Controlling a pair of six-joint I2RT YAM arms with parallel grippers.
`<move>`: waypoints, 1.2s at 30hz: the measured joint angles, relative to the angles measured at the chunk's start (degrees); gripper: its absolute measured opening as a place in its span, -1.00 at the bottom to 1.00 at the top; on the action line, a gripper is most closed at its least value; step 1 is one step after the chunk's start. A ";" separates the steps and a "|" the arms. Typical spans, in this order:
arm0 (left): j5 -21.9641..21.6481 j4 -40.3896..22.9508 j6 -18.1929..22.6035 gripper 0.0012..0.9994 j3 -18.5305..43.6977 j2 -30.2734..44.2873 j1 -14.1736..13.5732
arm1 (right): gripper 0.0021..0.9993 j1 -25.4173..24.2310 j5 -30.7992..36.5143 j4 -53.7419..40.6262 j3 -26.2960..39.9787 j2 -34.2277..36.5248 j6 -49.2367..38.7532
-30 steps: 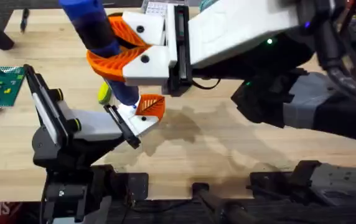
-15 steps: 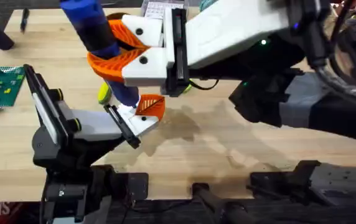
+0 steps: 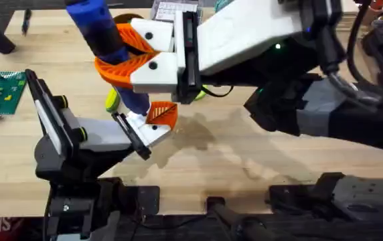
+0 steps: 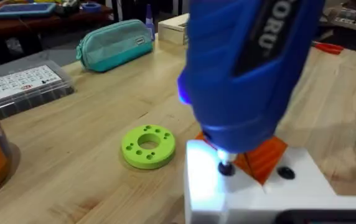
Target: Pick up the gripper from the table and insert it into the empty holder that is missing its gripper. Then pick up a screw, insert it into the mounting hole, and use the screwdriver to tighten it. Finally, clean up the table by picking up the vegetable and placing it into the bucket.
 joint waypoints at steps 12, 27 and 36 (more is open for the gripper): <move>-0.01 0.00 0.00 -0.99 0.00 0.00 0.00 | -0.99 0.00 -0.01 0.11 0.00 0.00 -0.22; -0.45 0.04 0.02 -0.99 0.00 -0.04 0.00 | -0.99 -1.77 -6.33 1.35 10.12 1.58 -0.41; -0.65 0.04 0.02 -0.99 0.00 -0.04 0.00 | -0.99 -12.91 -15.92 -37.91 18.16 1.38 -13.23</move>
